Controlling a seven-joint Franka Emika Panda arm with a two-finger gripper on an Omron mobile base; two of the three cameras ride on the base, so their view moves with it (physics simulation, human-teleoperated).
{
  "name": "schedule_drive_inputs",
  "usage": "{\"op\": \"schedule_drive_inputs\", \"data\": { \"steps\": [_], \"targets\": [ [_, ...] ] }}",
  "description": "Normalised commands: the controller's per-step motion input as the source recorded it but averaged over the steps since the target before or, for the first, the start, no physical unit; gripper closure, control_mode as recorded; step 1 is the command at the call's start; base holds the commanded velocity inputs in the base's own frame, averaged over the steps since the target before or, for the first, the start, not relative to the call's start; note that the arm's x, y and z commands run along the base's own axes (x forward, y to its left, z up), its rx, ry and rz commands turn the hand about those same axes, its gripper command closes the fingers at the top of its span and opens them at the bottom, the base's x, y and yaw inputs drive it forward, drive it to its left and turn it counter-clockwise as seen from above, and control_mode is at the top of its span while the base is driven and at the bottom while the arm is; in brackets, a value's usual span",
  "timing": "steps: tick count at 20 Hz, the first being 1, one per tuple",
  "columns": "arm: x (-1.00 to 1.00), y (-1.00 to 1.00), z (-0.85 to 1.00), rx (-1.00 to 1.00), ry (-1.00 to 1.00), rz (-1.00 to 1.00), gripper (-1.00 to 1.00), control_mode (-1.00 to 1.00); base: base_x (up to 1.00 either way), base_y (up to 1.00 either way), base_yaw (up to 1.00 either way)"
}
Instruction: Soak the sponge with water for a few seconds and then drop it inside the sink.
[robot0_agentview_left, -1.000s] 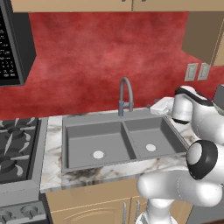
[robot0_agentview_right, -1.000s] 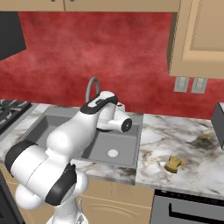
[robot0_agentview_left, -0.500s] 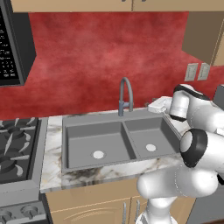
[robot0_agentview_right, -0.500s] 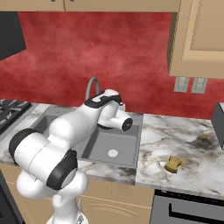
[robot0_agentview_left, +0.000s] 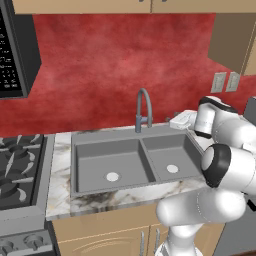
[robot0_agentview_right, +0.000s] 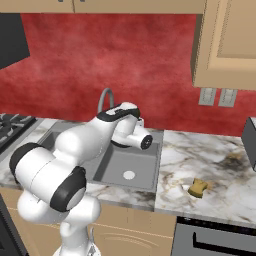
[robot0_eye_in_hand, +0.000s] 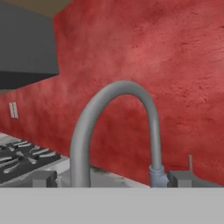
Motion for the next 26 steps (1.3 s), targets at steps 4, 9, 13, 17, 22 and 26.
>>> {"op": "schedule_drive_inputs", "data": {
  "steps": [4, 9, 13, 17, 22, 26],
  "targets": [
    [0.0, 0.0, 0.0, -0.06, 0.0, 0.0, -1.0, -1.0, 0.0, 0.0, 0.0],
    [0.0, 0.0, 0.02, -0.06, 0.0, 0.01, -1.0, -1.0, 0.0, 0.0, 0.0],
    [0.05, 0.0, 0.0, -0.05, 0.0, 0.01, -1.0, -1.0, 0.0, 0.0, 0.0],
    [0.14, 0.06, 0.0, -0.02, 0.0, 0.01, -1.0, -1.0, 0.0, 0.0, 0.0],
    [0.18, 0.05, 0.0, 0.0, 0.0, 0.02, -1.0, -1.0, 0.0, 0.0, 0.0],
    [0.22, 0.04, 0.0, 0.0, 0.0, 0.04, -1.0, -1.0, 0.0, 0.0, 0.0]
  ]
}}
